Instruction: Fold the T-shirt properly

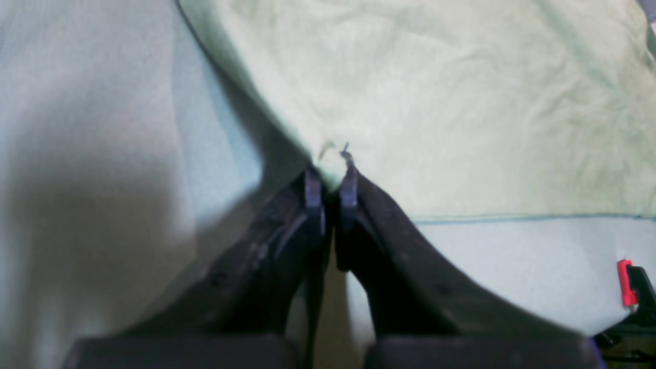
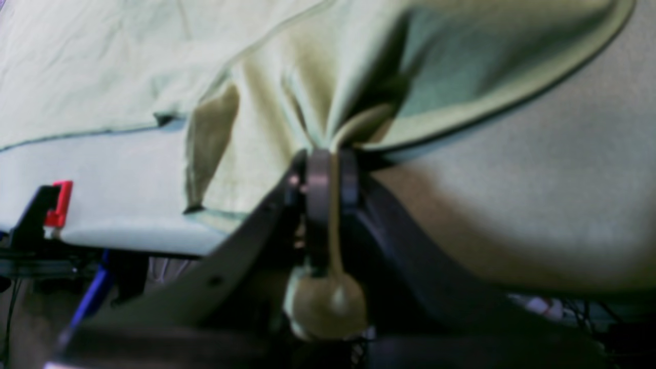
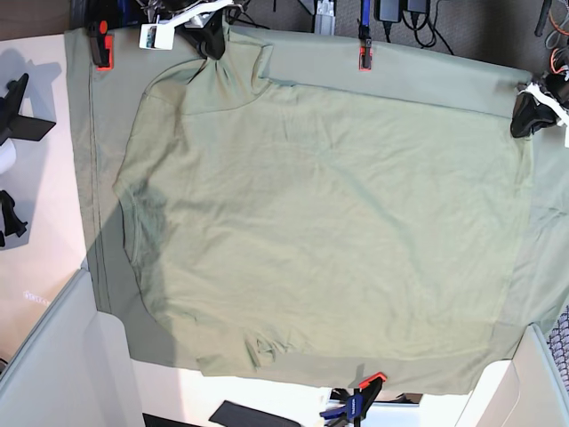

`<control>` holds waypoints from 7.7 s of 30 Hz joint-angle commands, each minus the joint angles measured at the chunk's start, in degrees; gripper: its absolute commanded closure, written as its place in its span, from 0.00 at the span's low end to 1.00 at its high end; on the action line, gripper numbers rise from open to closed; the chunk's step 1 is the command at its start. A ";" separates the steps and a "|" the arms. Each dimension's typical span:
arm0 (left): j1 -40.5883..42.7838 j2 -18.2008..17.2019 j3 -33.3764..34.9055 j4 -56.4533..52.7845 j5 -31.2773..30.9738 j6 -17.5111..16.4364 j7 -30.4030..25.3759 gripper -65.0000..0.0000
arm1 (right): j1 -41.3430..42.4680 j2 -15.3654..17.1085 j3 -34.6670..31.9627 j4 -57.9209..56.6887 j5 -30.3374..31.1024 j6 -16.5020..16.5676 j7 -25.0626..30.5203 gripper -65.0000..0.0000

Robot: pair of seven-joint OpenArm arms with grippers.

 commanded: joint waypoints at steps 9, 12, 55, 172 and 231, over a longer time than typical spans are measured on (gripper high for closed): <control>1.25 -1.33 -0.44 0.55 -4.35 -0.76 -2.21 1.00 | -0.96 -0.02 0.70 1.33 1.88 0.07 -4.44 1.00; 3.30 -1.75 -0.61 0.59 -4.83 -0.76 -7.52 1.00 | -1.29 -0.02 2.84 2.93 3.63 0.09 -5.49 1.00; -31.61 -6.25 9.35 -19.52 3.85 0.02 -11.85 1.00 | 41.07 5.40 4.24 -7.85 1.14 0.48 -10.54 1.00; -2.34 -7.80 -6.84 7.72 -4.66 -0.42 8.48 1.00 | 21.70 3.74 23.17 1.01 12.98 -2.36 -30.27 1.00; 8.94 -10.36 -15.91 20.48 -3.89 -0.76 1.99 0.59 | 73.77 7.89 10.93 -49.81 -9.42 -3.39 -13.27 0.46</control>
